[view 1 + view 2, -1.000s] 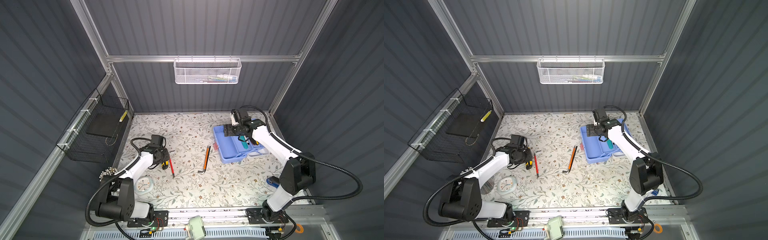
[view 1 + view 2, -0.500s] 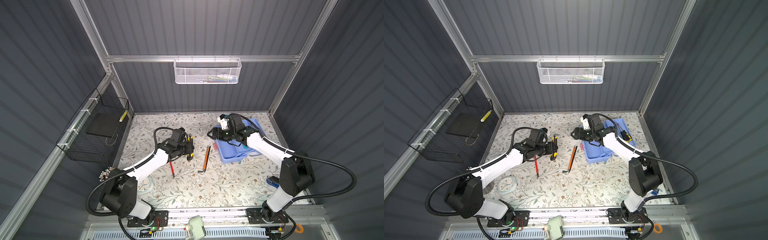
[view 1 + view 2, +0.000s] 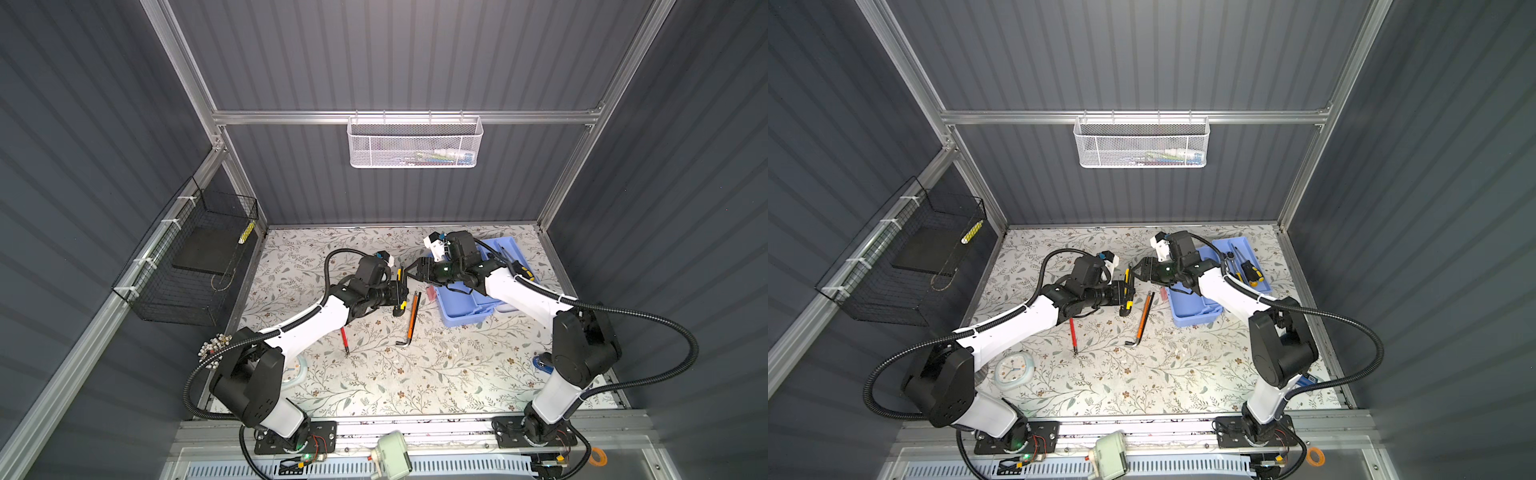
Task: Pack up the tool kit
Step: 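Hand the yellow-black utility knife from the left gripper to the right gripper, then carry the yellow-black knife into the tray with the right gripper while the left withdraws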
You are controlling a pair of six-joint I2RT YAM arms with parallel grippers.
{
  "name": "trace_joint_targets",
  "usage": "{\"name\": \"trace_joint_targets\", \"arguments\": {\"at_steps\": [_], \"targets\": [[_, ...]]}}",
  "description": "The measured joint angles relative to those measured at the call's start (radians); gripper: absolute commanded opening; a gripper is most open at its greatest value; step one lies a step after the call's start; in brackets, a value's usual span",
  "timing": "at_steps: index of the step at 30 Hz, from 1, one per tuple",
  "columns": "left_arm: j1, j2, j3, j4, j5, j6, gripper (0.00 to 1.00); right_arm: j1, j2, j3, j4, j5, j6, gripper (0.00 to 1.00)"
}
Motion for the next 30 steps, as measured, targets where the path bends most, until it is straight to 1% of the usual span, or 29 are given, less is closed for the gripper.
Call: {"name": "trace_joint_targets", "arguments": {"at_steps": [6, 18, 20, 23, 25, 26, 30], "targets": [[0.0, 0.019, 0.002, 0.032, 0.029, -0.002, 0.2, 0.009, 0.002, -0.002, 0.01, -0.015, 0.014, 0.51], [-0.016, 0.031, 0.011, 0.1, 0.092, -0.007, 0.22, 0.016, 0.02, -0.002, 0.024, -0.025, 0.03, 0.36], [-0.017, 0.031, 0.011, 0.108, 0.098, -0.007, 0.23, 0.016, 0.02, -0.002, 0.027, -0.025, 0.032, 0.32], [-0.017, 0.031, 0.011, 0.116, 0.103, -0.007, 0.25, 0.016, 0.02, -0.002, 0.033, -0.025, 0.035, 0.19], [-0.017, 0.031, 0.011, 0.12, 0.104, -0.007, 0.31, 0.016, 0.02, -0.003, 0.039, -0.025, 0.038, 0.13], [-0.017, 0.031, 0.011, 0.12, 0.103, -0.007, 0.36, 0.017, 0.02, -0.002, 0.038, -0.021, 0.038, 0.11], [-0.017, 0.031, 0.011, 0.111, 0.101, -0.009, 0.67, 0.018, 0.016, -0.003, 0.024, -0.005, 0.024, 0.07]]}}
